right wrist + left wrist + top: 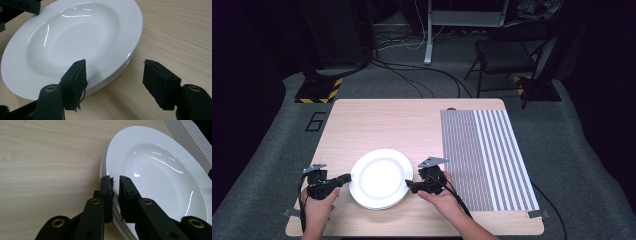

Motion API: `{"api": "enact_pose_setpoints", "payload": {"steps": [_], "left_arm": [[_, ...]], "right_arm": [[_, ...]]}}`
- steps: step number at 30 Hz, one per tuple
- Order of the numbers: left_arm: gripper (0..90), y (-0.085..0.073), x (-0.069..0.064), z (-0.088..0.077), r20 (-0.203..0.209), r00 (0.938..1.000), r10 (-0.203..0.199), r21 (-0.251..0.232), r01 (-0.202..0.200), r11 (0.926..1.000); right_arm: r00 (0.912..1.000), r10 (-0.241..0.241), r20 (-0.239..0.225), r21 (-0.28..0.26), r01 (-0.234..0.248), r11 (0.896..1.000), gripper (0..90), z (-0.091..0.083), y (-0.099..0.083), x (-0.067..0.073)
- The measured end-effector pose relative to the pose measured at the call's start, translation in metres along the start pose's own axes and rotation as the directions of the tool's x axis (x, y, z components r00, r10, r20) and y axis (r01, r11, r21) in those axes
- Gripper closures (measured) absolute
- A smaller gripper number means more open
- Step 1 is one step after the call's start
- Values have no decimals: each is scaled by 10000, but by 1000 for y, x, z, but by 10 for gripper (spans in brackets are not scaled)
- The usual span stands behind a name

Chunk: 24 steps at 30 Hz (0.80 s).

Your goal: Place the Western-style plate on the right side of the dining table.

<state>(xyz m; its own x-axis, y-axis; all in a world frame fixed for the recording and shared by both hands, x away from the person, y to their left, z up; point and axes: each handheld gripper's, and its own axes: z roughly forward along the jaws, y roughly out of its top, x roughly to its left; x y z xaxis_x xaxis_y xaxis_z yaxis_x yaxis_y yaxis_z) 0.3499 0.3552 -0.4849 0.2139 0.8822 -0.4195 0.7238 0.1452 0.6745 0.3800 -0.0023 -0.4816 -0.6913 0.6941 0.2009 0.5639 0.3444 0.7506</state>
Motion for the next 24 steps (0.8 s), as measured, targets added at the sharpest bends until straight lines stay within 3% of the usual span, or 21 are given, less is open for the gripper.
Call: {"api": "enact_pose_setpoints", "payload": {"steps": [5,12,18,20,24], "left_arm": [[818,0,0,0,-48,9999,136,-26,-136,9999],[820,-2,0,-1,14,10000,-11,-52,11,10000],[818,-3,0,-2,77,10000,35,-13,-35,10000],[818,-4,0,-2,127,9999,-9,-6,9,10000],[819,-4,-1,-2,56,10000,54,21,-55,10000]], "right_arm": [[9997,54,-233,60,-53,10000,346,7,0,3],[9973,337,-660,233,-322,9992,335,15,0,8],[9978,427,-514,294,-412,9987,349,15,0,10],[9954,717,-636,444,-689,9966,369,13,2,9],[9940,810,-737,460,-777,9959,372,13,2,8]]}}
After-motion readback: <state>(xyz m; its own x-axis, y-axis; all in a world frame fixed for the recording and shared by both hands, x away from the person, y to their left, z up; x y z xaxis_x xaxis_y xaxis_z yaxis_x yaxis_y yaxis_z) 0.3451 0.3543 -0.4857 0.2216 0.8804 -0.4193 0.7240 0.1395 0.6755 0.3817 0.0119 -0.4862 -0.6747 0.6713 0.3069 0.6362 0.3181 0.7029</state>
